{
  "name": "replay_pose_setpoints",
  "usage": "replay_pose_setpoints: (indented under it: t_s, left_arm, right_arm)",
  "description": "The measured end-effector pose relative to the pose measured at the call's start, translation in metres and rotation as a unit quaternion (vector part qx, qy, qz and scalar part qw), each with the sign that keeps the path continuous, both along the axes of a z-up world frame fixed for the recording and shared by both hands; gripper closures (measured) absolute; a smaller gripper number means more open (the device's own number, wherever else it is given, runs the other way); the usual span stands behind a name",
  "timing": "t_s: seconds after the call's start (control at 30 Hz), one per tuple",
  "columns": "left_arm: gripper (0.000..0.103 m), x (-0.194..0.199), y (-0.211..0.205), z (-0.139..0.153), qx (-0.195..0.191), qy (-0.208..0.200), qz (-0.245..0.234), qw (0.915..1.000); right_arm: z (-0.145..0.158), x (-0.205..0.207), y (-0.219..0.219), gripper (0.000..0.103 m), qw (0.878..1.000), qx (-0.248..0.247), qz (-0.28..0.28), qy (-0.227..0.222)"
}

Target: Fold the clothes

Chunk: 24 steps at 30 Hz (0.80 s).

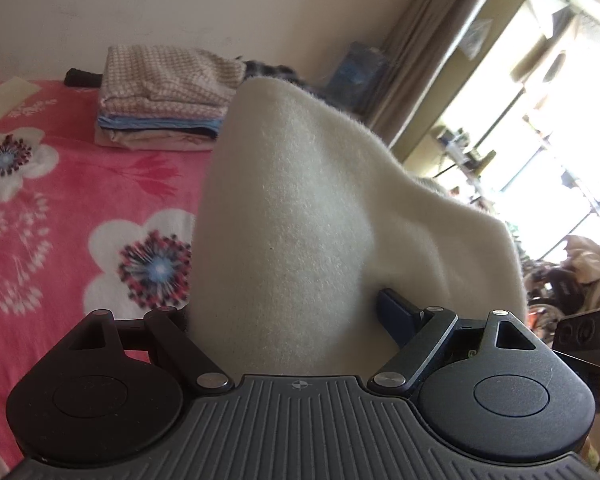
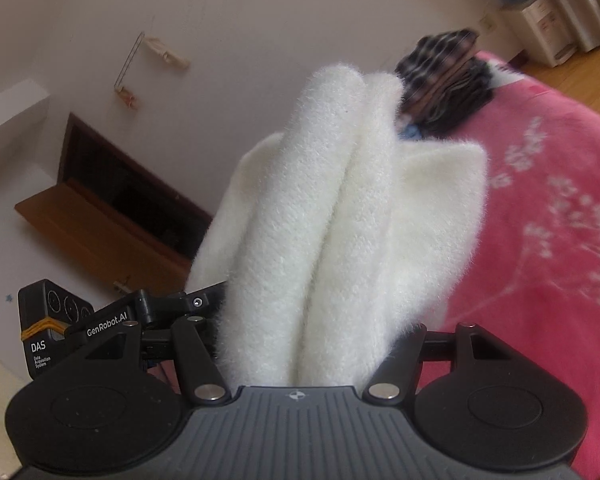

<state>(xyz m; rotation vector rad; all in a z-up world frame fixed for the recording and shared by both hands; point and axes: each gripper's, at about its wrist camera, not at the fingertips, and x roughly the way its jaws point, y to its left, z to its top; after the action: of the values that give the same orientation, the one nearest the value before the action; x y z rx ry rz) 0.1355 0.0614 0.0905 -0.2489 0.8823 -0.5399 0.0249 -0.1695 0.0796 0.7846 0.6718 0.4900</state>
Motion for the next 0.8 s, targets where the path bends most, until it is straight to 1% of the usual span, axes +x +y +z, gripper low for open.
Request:
replay_pose_setpoints:
  t_s: [0.03, 0.17, 0.3, 0.37, 0.43, 0.53, 0.6, 0.73, 0.8]
  left_arm:
    - [0.019, 0.013, -0.003, -0.001, 0.006, 0.005, 0.004, 1.0000]
    - [0.019, 0.077, -0.013, -0.023, 0.024, 0.023, 0.022, 0.9992]
    - [0.019, 0.132, -0.017, -0.071, 0.011, 0.055, 0.014, 0.9983]
    - [0.019, 0.155, -0.019, -0.098, 0.001, 0.079, 0.016, 0.9968]
    - [0.019, 0.174, -0.021, -0.119, -0.002, 0.096, 0.019, 0.9952]
    - [0.019, 0.197, -0.021, -0.126, 0.002, 0.106, 0.026, 0.9940]
    - [0.019, 0.212, -0.021, -0.131, 0.004, 0.112, 0.031, 0.9932]
    - [0.019, 0.239, -0.020, -0.114, 0.008, 0.112, 0.036, 0.9931]
    - [0.019, 0.245, -0.027, -0.102, 0.021, 0.111, 0.030, 0.9932]
  right_arm:
    - [-0.006, 0.018, -0.003, 0.038, 1.000, 0.006, 0.011, 0.003]
    - [-0.036, 0.095, -0.015, 0.038, 0.998, 0.029, 0.054, 0.019]
    - [-0.075, 0.158, -0.027, 0.038, 0.995, 0.040, 0.076, 0.045]
    - [-0.096, 0.182, -0.030, 0.038, 0.994, 0.032, 0.075, 0.066]
    - [-0.113, 0.200, -0.031, 0.038, 0.994, 0.021, 0.074, 0.084]
    - [-0.134, 0.230, -0.033, 0.038, 0.991, 0.023, 0.069, 0.113]
    - [-0.140, 0.247, -0.032, 0.038, 0.990, 0.032, 0.064, 0.125]
    - [-0.139, 0.272, -0.031, 0.038, 0.990, 0.051, 0.059, 0.119]
    - [-0.136, 0.281, -0.030, 0.038, 0.990, 0.063, 0.053, 0.115]
